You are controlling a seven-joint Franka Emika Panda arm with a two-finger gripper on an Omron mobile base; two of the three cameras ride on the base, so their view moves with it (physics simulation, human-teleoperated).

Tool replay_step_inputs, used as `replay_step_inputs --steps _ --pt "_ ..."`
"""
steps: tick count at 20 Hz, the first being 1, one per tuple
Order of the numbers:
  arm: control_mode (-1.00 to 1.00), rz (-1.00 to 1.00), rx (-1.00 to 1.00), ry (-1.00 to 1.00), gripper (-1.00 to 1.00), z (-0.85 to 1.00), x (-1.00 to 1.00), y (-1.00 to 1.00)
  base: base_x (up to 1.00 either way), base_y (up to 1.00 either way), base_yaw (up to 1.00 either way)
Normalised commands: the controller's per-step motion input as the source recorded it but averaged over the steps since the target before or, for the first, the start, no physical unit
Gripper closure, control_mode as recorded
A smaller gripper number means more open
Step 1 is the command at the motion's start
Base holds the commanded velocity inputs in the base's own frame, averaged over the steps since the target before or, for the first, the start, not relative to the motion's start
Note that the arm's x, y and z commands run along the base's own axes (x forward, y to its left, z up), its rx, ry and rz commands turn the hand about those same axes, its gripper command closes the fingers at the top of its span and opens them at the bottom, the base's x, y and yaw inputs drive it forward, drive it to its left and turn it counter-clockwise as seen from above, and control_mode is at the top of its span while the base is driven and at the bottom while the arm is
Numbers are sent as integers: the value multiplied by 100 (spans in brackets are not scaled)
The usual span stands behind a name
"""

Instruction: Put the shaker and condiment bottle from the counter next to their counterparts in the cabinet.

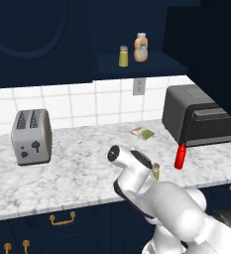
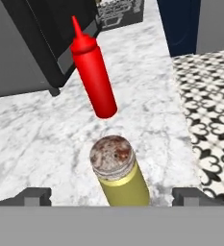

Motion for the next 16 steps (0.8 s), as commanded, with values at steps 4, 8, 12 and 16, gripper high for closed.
replay_step_inputs --steps 4,8,12,16 --pt "-100 -1 7 0 -100 -31 0 -38 0 0 0" --pt "-100 -4 6 0 -100 -19 0 -30 0 0 0" --pt "-100 -5 3 5 -100 -29 1 -17 0 0 0" --pt "-100 -6 0 15 100 -46 0 0 0 0 0"
